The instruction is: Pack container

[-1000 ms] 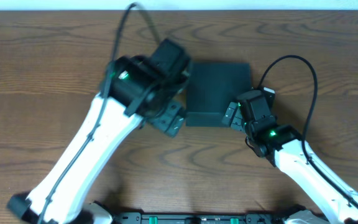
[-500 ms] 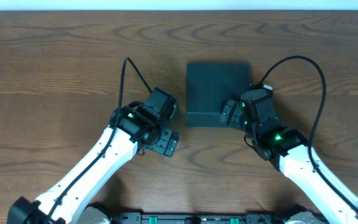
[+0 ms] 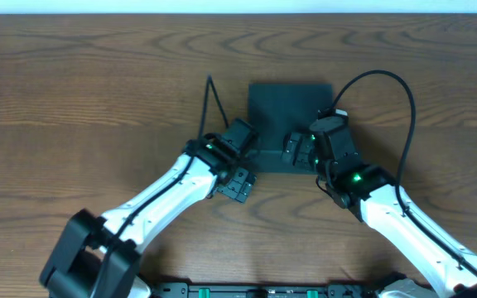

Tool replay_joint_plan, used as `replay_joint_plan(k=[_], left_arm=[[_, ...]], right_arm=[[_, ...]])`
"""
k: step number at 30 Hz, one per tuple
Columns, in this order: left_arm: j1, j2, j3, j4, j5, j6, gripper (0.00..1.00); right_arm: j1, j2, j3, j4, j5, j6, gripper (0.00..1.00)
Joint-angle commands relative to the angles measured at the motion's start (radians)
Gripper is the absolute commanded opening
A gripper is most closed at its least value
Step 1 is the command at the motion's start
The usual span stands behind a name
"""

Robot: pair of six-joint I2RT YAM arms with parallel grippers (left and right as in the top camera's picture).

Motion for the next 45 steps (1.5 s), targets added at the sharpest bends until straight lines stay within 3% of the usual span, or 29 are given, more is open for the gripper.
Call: replay_joint_plan(k=[1, 14, 24, 39, 45], left_arm=[[-0.014, 0.024, -0.004, 0.020, -0.042, 0.000, 0.96], [-0.061, 0.040, -0.004, 0.160, -0.178, -0.004, 0.96], [-0.061, 0.087, -0.004, 0.259, -0.200, -0.004, 0.96], [-0.055, 0.127, -0.004, 0.333, -0.208, -0.004, 0.96], [-0.060, 0.098, 0.014, 0.244, -0.233, -0.004, 0.96]], right_arm=[[0.008, 0.026, 0.002, 0.011, 0.000, -0.031, 0.99], [0.006, 0.026, 0.002, 0.036, 0.003, -0.046, 0.99], [0.007, 0.026, 0.002, 0.033, 0.003, -0.049, 0.99], [0.007, 0.026, 0.002, 0.026, 0.003, -0.049, 0.99], [0.006, 0.026, 0.002, 0.024, 0.007, -0.056, 0.99]])
